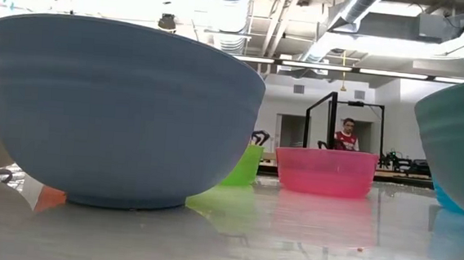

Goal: Place and stack bowls onto a shelf
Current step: Put the pink bowl on the shelf

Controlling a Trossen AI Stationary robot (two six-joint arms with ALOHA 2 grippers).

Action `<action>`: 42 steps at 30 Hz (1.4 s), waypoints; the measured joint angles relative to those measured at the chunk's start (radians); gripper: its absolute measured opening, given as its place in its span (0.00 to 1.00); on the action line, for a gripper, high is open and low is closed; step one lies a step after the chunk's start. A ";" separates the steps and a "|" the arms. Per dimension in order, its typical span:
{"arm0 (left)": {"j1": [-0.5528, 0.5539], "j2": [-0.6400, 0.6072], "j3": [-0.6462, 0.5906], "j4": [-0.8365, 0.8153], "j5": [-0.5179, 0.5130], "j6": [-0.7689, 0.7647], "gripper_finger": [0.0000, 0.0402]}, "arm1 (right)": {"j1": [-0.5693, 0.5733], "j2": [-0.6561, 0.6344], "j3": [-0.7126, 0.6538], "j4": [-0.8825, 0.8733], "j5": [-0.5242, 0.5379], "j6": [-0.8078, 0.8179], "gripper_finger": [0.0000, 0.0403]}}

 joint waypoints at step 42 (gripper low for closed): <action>0.000 0.000 0.000 -0.005 -0.051 -0.015 0.71 | -1.010 0.060 0.996 -0.089 0.325 -0.510 0.06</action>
